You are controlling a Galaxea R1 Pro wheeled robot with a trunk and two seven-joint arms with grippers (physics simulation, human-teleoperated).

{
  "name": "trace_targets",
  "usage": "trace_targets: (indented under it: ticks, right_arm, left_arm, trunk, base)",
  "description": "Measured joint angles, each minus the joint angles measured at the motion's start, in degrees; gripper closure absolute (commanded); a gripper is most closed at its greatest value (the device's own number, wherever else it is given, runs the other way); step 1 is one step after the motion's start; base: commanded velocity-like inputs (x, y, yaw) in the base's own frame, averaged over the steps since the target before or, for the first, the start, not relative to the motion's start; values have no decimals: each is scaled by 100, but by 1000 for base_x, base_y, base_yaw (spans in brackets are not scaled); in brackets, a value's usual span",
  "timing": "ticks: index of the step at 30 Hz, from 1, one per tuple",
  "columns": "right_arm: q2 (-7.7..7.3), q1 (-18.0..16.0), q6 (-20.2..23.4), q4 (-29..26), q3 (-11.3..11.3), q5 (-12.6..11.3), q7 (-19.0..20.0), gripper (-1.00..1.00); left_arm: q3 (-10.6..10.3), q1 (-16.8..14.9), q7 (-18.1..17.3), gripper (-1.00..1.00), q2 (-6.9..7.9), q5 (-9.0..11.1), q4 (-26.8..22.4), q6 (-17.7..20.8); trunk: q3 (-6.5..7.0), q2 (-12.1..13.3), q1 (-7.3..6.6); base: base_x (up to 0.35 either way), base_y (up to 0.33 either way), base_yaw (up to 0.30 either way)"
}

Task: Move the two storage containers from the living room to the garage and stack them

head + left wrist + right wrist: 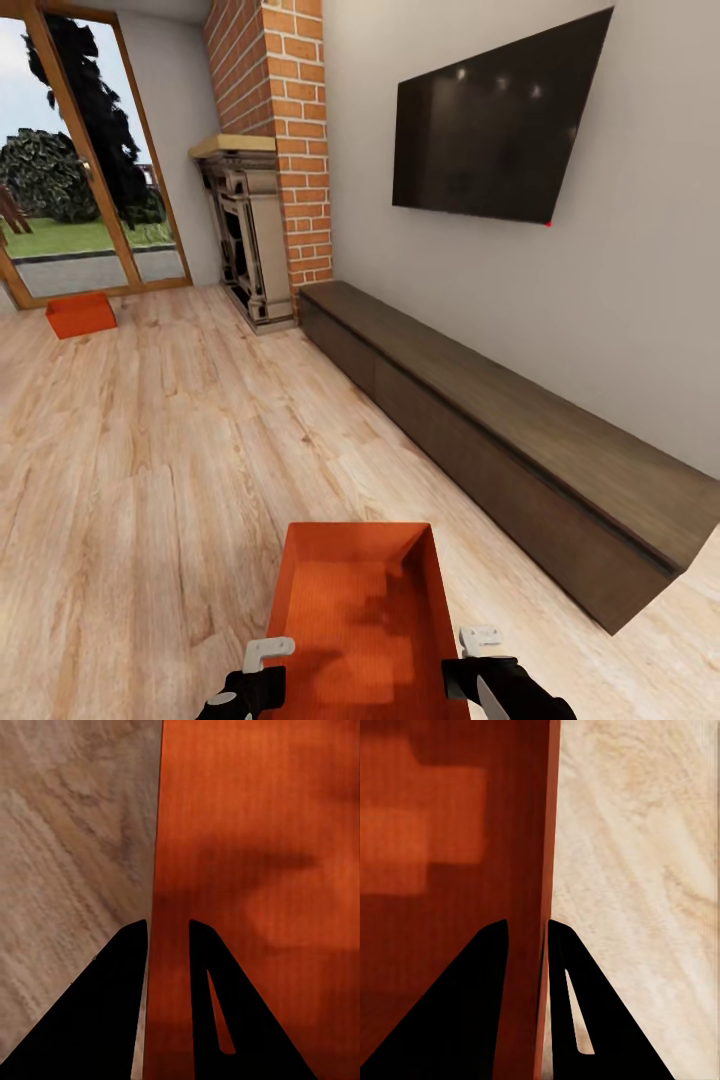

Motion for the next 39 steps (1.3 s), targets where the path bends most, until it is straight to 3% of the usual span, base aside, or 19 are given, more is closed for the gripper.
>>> trace_targets:
  ticks: [26, 39]
  right_arm:
    - [14, -1, 26, -27, -25, 52, -4, 100]
    - [20, -2, 28, -35, -32, 77, -5, 100]
  left_arm:
    - [13, 0, -2, 100, 3, 0, 0, -3]
    - [15, 1, 0, 100, 5, 2, -1, -8]
  trunk:
    - [469, 1043, -571]
    - [799, 1564, -857]
  base:
    - [0, 0, 0]
    - [0, 0, 0]
